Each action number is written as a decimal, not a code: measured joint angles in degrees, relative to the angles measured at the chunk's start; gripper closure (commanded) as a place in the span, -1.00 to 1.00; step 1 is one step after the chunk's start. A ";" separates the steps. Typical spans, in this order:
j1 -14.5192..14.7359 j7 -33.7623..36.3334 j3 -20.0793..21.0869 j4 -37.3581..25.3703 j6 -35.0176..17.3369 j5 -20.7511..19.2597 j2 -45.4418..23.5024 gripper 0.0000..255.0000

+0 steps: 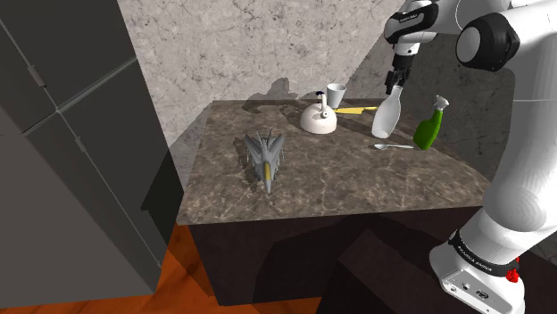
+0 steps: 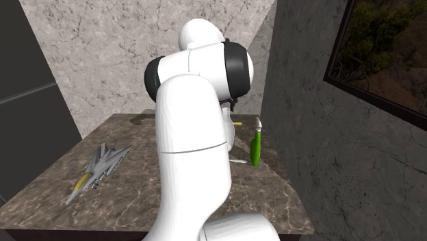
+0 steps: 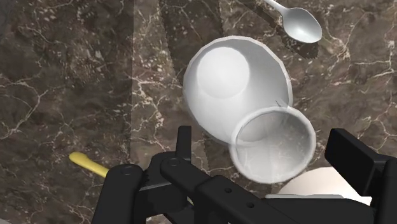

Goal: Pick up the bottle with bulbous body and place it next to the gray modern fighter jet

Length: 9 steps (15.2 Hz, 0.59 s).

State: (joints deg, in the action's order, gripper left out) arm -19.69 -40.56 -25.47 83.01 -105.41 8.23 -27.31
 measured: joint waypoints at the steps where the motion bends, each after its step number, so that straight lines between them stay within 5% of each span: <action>1: 0.00 -0.03 0.00 0.23 -0.22 0.00 0.01 -1.00; 6: 0.01 -0.07 -0.01 0.48 -0.46 0.00 0.07 -1.00; 7: 0.01 -0.07 -0.01 0.48 -0.46 0.00 0.07 1.00; 9: 0.02 -0.07 -0.01 0.47 -0.46 0.00 0.09 1.00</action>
State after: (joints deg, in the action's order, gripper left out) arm -19.68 -40.63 -25.48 83.48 -105.87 8.23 -27.22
